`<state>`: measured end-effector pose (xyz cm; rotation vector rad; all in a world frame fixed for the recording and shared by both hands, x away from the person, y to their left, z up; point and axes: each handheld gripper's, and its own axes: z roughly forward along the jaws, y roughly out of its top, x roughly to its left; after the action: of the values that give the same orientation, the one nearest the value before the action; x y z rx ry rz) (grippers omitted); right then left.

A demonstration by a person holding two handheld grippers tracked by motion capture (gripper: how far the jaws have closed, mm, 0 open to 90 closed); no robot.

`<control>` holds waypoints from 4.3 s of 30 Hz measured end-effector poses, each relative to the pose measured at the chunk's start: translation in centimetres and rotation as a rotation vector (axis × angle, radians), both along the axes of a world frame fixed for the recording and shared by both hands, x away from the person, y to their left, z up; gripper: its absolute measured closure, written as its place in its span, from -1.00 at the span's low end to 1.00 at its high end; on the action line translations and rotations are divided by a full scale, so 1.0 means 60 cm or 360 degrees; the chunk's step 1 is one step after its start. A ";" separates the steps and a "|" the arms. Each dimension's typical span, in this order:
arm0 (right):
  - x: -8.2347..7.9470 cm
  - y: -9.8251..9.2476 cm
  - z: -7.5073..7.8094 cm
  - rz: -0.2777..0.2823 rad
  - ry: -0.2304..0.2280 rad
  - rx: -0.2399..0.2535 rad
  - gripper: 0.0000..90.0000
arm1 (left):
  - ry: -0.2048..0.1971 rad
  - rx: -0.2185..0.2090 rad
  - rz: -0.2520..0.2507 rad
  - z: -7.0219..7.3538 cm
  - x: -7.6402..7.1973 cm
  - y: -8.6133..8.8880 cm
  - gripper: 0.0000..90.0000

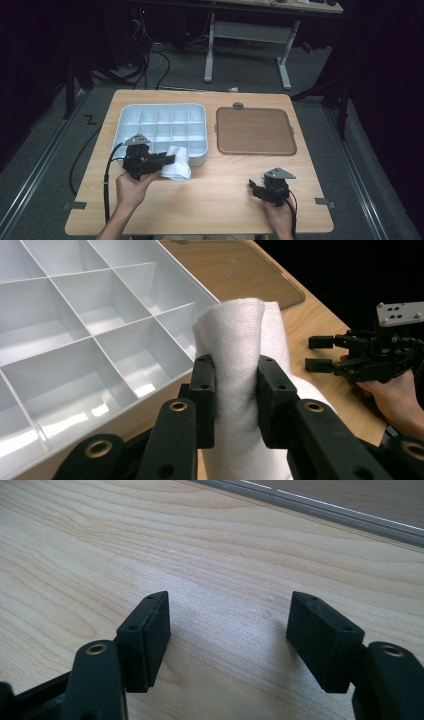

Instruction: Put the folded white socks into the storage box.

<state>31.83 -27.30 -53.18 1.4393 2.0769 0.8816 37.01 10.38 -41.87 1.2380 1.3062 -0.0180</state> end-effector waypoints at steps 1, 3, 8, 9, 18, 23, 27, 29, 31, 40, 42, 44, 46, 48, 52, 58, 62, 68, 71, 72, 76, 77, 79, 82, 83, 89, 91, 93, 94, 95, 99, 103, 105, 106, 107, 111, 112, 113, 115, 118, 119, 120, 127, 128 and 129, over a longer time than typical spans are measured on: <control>0.000 0.000 0.000 0.0000 0.0000 0.0000 -0.24 | -0.0003 0.0008 -0.0004 0.001 0.002 0.002 0.62; 0.000 0.000 0.000 0.0001 0.0000 -0.0001 -0.24 | -0.0005 0.0012 0.0006 0.003 0.004 0.006 0.62; 0.000 0.000 0.000 0.0001 0.0000 0.0000 -0.24 | -0.0006 0.0000 0.0013 0.009 0.010 0.014 0.62; 0.000 0.000 0.000 0.0001 0.0000 0.0000 -0.24 | -0.0009 0.0002 0.0016 0.009 0.011 0.016 0.62; 0.000 0.000 0.000 -0.0001 0.0000 0.0000 -0.24 | 0.0011 -0.0045 0.0064 0.011 0.028 0.033 0.62; 0.000 0.000 0.000 0.0000 0.0000 0.0000 -0.24 | 0.0032 -0.0070 0.0094 0.009 0.039 0.038 0.62; 0.000 0.000 0.000 0.0000 0.0001 0.0000 -0.24 | 0.0039 -0.0065 0.0100 0.008 0.045 0.040 0.62; 0.000 0.000 0.000 0.0000 0.0001 0.0001 -0.24 | 0.0035 -0.0055 0.0102 0.009 0.048 0.040 0.62; 0.000 0.000 0.000 0.0000 0.0000 0.0000 -0.24 | 0.0031 -0.0054 0.0103 0.013 0.051 0.040 0.62; 0.000 0.000 0.000 0.0004 -0.0004 -0.0006 -0.24 | 0.0023 -0.0032 0.0128 0.020 0.066 0.046 0.62; 0.000 0.000 0.000 0.0001 -0.0002 -0.0004 -0.24 | 0.0024 -0.0022 0.0128 0.021 0.070 0.047 0.62; 0.000 0.000 0.000 0.0004 -0.0004 -0.0006 -0.24 | 0.0028 -0.0026 0.0138 0.022 0.073 0.047 0.62; 0.000 0.000 0.000 0.0005 -0.0004 -0.0006 -0.24 | 0.0030 -0.0021 0.0134 0.022 0.077 0.049 0.62; 0.000 0.000 0.000 0.0002 -0.0003 -0.0005 -0.24 | 0.0029 -0.0016 0.0134 0.022 0.081 0.050 0.62; 0.000 0.000 0.000 0.0004 -0.0004 -0.0006 -0.24 | 0.0045 -0.0043 0.0154 0.020 0.091 0.055 0.62; 0.000 0.000 0.000 0.0002 -0.0005 -0.0006 -0.24 | 0.0053 -0.0060 0.0167 0.017 0.100 0.062 0.62; 0.000 0.000 0.000 0.0001 -0.0004 -0.0006 -0.24 | 0.0065 -0.0069 0.0196 0.015 0.107 0.069 0.62; 0.000 0.001 0.000 0.0000 -0.0004 -0.0008 -0.24 | 0.0073 -0.0075 0.0234 0.011 0.116 0.075 0.62; 0.000 0.001 0.000 0.0001 -0.0005 -0.0008 -0.24 | 0.0087 -0.0100 0.0238 0.009 0.122 0.076 0.62; 0.000 0.000 0.000 0.0003 -0.0006 -0.0010 -0.24 | 0.0092 -0.0105 0.0239 0.009 0.123 0.076 0.62; 0.000 0.000 0.000 0.0003 -0.0006 -0.0010 -0.24 | 0.0108 -0.0113 0.0238 0.004 0.129 0.075 0.62; 0.000 0.000 0.000 0.0003 -0.0006 -0.0010 -0.24 | 0.0107 -0.0105 0.0251 0.002 0.131 0.075 0.62; 0.000 0.000 0.000 0.0003 -0.0006 -0.0010 -0.24 | 0.0108 -0.0108 0.0246 -0.001 0.133 0.074 0.62; 0.000 0.000 0.000 0.0002 -0.0006 -0.0010 -0.24 | 0.0122 -0.0087 0.0236 -0.008 0.137 0.071 0.62; 0.000 0.001 0.000 0.0000 -0.0005 -0.0008 -0.24 | 0.0128 -0.0089 0.0233 -0.009 0.137 0.070 0.62; 0.000 0.001 0.000 -0.0001 -0.0005 -0.0009 -0.24 | 0.0161 -0.0099 0.0219 -0.019 0.145 0.071 0.62; 0.000 0.001 0.000 -0.0002 -0.0004 -0.0009 -0.24 | 0.0168 -0.0103 0.0218 -0.022 0.148 0.072 0.61; 0.000 0.001 0.000 -0.0002 -0.0005 -0.0009 -0.24 | 0.0178 -0.0091 0.0219 -0.026 0.150 0.072 0.61; 0.000 0.001 0.000 -0.0002 -0.0005 -0.0009 -0.24 | 0.0180 -0.0082 0.0217 -0.028 0.150 0.072 0.62; 0.000 0.001 0.000 -0.0003 -0.0005 -0.0009 -0.24 | 0.0184 -0.0069 0.0219 -0.031 0.151 0.072 0.61; 0.000 0.001 0.000 -0.0002 -0.0006 -0.0010 -0.24 | 0.0183 0.0016 0.0229 -0.046 0.151 0.069 0.62; 0.000 0.001 0.000 -0.0002 -0.0006 -0.0011 -0.24 | 0.0165 0.0106 0.0231 -0.056 0.150 0.062 0.61; 0.000 0.001 0.000 -0.0003 -0.0006 -0.0010 -0.24 | 0.0154 0.0147 0.0230 -0.060 0.150 0.058 0.61; 0.000 0.001 0.000 -0.0003 -0.0006 -0.0010 -0.24 | 0.0148 0.0160 0.0226 -0.062 0.150 0.057 0.61; 0.000 0.001 0.000 -0.0003 -0.0006 -0.0010 -0.24 | 0.0144 0.0177 0.0223 -0.063 0.150 0.055 0.62; 0.000 0.001 0.000 -0.0004 -0.0006 -0.0010 -0.24 | 0.0139 0.0220 0.0222 -0.069 0.150 0.050 0.62; 0.000 0.001 0.000 -0.0004 -0.0006 -0.0010 -0.24 | 0.0137 0.0228 0.0222 -0.070 0.151 0.049 0.62; 0.000 0.000 0.000 -0.0002 -0.0007 -0.0012 -0.24 | 0.0135 0.0240 0.0225 -0.071 0.150 0.048 0.61; 0.000 0.001 0.000 -0.0004 -0.0006 -0.0010 -0.24 | 0.0123 0.0272 0.0222 -0.074 0.150 0.046 0.62; 0.000 0.001 0.000 -0.0004 -0.0006 -0.0010 -0.24 | 0.0113 0.0306 0.0221 -0.077 0.149 0.042 0.62; 0.000 0.001 0.000 -0.0004 -0.0006 -0.0011 -0.24 | 0.0107 0.0321 0.0218 -0.078 0.148 0.041 0.62; 0.000 0.001 0.000 -0.0004 -0.0006 -0.0010 -0.24 | 0.0105 0.0337 0.0214 -0.079 0.148 0.039 0.61; 0.000 0.001 0.000 -0.0004 -0.0006 -0.0011 -0.24 | 0.0088 0.0420 0.0201 -0.087 0.147 0.030 0.62; 0.000 0.001 0.000 -0.0004 -0.0006 -0.0010 -0.24 | 0.0086 0.0432 0.0197 -0.088 0.146 0.030 0.62; 0.000 0.000 0.000 -0.0002 -0.0008 -0.0013 -0.24 | 0.0085 0.0441 0.0196 -0.089 0.146 0.029 0.62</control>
<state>31.82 -27.28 -53.20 1.4326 2.0735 0.8748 45.79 12.10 -47.19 1.3950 1.4649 0.2263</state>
